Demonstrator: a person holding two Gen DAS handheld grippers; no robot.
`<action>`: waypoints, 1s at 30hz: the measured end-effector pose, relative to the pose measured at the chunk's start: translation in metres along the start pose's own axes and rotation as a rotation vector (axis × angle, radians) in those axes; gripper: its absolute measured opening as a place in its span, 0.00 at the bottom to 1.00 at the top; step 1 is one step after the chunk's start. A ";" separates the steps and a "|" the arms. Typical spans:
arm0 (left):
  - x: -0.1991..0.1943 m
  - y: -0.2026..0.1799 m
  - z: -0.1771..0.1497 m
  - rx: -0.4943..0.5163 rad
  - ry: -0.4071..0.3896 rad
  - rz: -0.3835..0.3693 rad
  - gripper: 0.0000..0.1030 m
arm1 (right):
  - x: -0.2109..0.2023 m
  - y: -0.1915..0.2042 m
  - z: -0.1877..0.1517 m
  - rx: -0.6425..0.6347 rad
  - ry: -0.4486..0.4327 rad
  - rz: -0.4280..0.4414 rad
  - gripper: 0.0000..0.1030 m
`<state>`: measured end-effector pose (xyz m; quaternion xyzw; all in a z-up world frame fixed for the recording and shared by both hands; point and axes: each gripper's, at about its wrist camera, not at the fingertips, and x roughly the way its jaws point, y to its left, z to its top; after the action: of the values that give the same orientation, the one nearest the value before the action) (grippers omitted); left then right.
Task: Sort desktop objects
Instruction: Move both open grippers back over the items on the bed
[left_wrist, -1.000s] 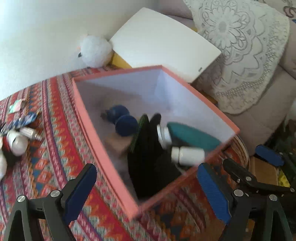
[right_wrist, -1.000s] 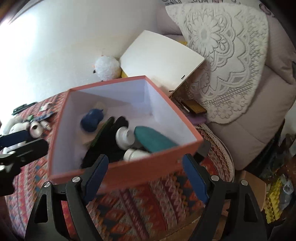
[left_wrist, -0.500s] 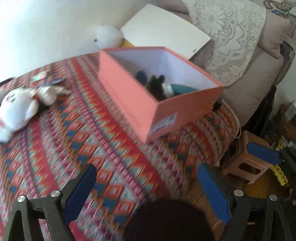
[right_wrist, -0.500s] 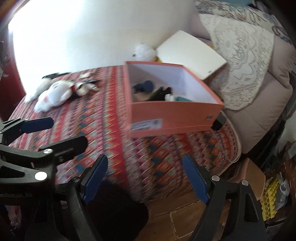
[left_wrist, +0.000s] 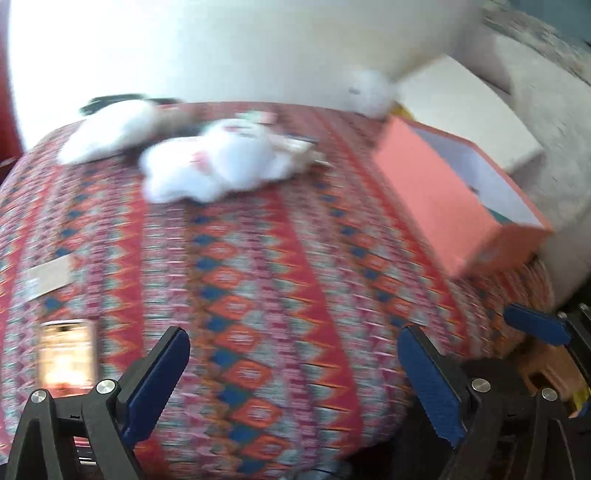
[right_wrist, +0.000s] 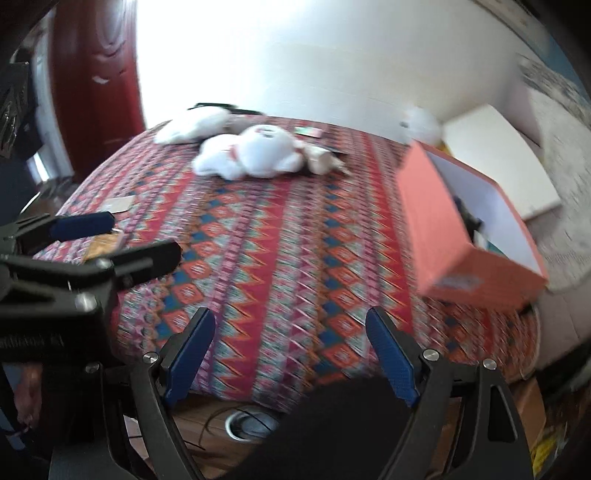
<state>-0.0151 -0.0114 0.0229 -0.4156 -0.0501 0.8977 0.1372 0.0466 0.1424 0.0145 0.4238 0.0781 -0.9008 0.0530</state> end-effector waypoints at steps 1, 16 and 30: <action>0.001 0.013 0.002 -0.022 -0.003 0.021 0.92 | 0.005 0.009 0.006 -0.015 -0.001 0.013 0.84; 0.083 0.081 0.089 -0.083 0.006 0.172 0.92 | 0.113 -0.027 0.116 0.082 0.006 0.040 0.84; 0.195 0.102 0.207 -0.080 0.073 0.126 0.92 | 0.263 -0.129 0.219 0.126 0.056 -0.057 0.83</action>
<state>-0.3133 -0.0477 -0.0063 -0.4557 -0.0544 0.8861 0.0656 -0.3070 0.2212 -0.0381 0.4488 0.0344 -0.8930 -0.0016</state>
